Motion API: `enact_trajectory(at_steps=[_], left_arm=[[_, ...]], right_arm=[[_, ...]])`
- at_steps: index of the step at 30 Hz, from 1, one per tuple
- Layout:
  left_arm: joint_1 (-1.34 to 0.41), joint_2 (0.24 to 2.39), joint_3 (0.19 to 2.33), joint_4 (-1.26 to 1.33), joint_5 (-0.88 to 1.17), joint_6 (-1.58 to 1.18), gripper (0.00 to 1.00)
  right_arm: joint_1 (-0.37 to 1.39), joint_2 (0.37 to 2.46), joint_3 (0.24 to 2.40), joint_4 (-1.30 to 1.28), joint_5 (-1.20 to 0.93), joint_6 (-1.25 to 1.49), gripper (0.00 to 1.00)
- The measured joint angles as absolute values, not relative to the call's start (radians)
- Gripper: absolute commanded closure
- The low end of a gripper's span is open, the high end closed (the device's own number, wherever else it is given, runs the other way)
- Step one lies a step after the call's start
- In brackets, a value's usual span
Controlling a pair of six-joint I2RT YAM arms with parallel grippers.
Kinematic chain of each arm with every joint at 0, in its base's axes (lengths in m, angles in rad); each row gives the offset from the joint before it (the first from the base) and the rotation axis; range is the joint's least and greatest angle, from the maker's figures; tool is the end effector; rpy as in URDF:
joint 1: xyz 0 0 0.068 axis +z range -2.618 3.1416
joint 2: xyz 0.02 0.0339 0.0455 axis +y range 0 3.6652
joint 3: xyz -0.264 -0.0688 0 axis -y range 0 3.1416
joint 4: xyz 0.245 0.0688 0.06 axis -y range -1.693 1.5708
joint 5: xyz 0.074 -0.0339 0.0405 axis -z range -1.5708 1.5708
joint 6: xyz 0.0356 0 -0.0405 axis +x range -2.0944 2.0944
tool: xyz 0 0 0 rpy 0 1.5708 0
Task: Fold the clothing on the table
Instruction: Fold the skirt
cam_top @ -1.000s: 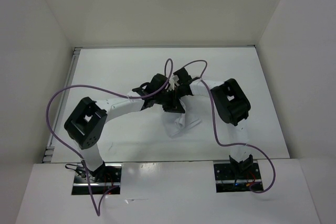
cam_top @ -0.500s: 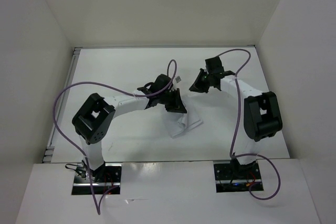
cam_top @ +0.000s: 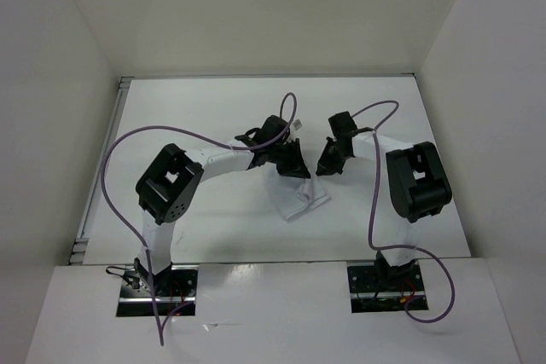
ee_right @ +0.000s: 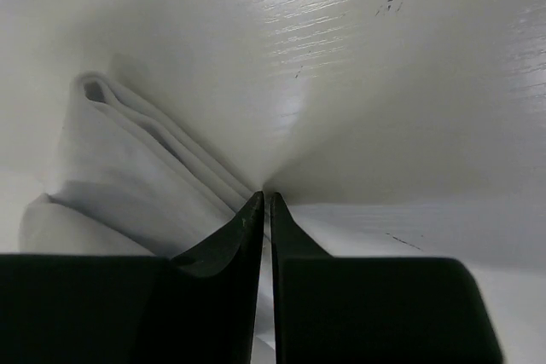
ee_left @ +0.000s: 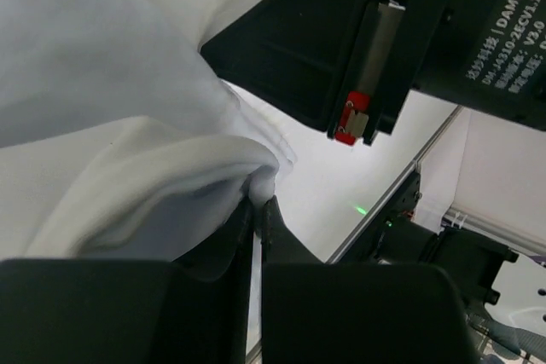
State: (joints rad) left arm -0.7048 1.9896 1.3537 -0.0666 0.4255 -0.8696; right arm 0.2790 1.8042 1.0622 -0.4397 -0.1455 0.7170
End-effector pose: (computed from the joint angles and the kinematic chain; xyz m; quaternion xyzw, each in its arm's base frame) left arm 0.3267 -0.2971 0.1887 0.0155 0.8911 -0.4265 0.1545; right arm 0.3289 0.0996 0.1479 0.1989 0.9582 0.1548 0.1353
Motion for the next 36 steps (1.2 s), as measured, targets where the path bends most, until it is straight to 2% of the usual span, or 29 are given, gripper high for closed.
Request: enact_trajectory(at_steps=[2, 4, 5, 7, 13, 20, 26, 30, 32, 34, 36], left_arm=[[-0.705, 2.003, 1.369, -0.07, 0.425, -0.87, 1.0], [-0.705, 2.017, 1.379, -0.075, 0.426, -0.87, 0.94], [-0.705, 2.026, 1.382, -0.075, 0.426, -0.87, 0.87], [-0.704, 2.044, 1.384, -0.074, 0.426, -0.874, 0.57], [-0.697, 2.091, 1.401, -0.072, 0.466, -0.915, 0.35], [-0.696, 1.95, 1.401, -0.068, 0.47, -0.929, 0.35], [-0.692, 1.572, 1.207, -0.009, 0.387, -0.94, 0.33], [-0.696, 1.454, 1.046, 0.021, 0.324, -0.95, 0.41], [-0.698, 1.464, 0.973, 0.016, 0.287, -0.958, 0.49], [-0.699, 1.493, 0.93, -0.001, 0.267, -0.966, 0.57], [-0.701, 1.538, 0.916, -0.014, 0.251, -0.973, 0.61]], right_arm=[[0.279, 1.804, 1.058, -0.431, -0.154, 0.717, 0.89], [0.279, 1.802, 1.044, -0.412, -0.169, 0.719, 0.89], [0.279, 1.799, 1.034, -0.398, -0.179, 0.722, 0.89], [0.281, 1.791, 1.014, -0.37, -0.196, 0.729, 0.89], [0.307, 1.761, 0.97, -0.331, -0.207, 0.749, 0.89], [0.31, 1.573, 0.948, -0.462, -0.02, 0.77, 0.89], [0.311, 1.35, 0.985, -0.511, 0.017, 0.752, 0.81], [0.319, 1.364, 0.995, -0.51, -0.096, 0.721, 0.8], [0.348, 1.406, 0.997, -0.51, -0.142, 0.709, 0.78], [0.395, 1.458, 1.014, -0.514, -0.167, 0.699, 0.73], [0.429, 1.509, 1.048, -0.517, -0.188, 0.685, 0.69]])
